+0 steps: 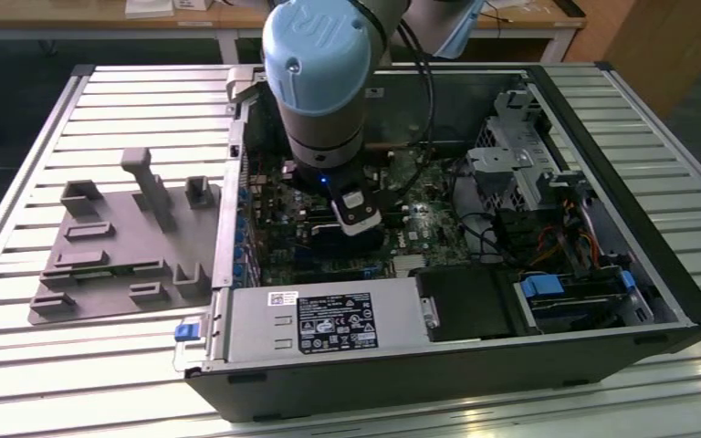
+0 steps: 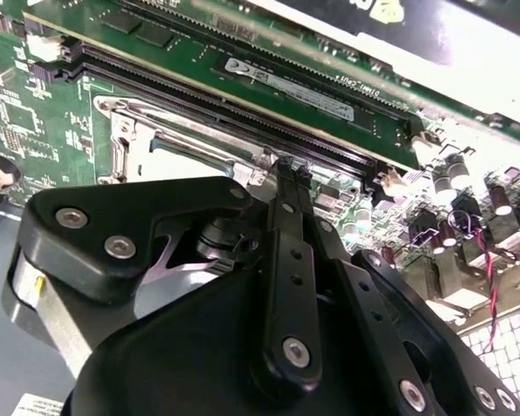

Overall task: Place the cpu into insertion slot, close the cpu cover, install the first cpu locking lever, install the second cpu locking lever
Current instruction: 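Install the second cpu locking lever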

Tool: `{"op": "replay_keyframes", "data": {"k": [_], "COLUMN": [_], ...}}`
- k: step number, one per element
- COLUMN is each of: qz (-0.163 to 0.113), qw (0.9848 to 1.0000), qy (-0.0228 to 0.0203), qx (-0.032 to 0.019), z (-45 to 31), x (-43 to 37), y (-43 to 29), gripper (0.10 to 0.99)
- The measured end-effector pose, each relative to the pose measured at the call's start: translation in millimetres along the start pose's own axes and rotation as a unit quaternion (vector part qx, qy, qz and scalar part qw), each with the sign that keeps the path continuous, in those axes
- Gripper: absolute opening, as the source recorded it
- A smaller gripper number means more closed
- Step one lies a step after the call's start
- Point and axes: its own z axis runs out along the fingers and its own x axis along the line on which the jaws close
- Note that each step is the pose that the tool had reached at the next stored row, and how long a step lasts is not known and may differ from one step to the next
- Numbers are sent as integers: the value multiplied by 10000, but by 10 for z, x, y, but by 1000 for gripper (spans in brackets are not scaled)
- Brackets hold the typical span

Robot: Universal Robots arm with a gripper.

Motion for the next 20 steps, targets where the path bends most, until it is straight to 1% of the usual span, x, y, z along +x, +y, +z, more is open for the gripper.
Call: {"op": "replay_keyframes", "data": {"k": [1, 3, 6, 15, 20], "qz": [2, 5, 7, 7, 8], "qw": [10000, 10000, 10000, 10000, 10000], "qy": [5, 10, 14, 15, 17], "qx": [-25, -59, -84, -86, -96], "z": [6, 17, 32, 46, 63], "x": [-1, -3, -4, 20, 27], "y": [-10, -29, -43, -53, -47], "gripper": [106, 106, 106, 106, 106]}}
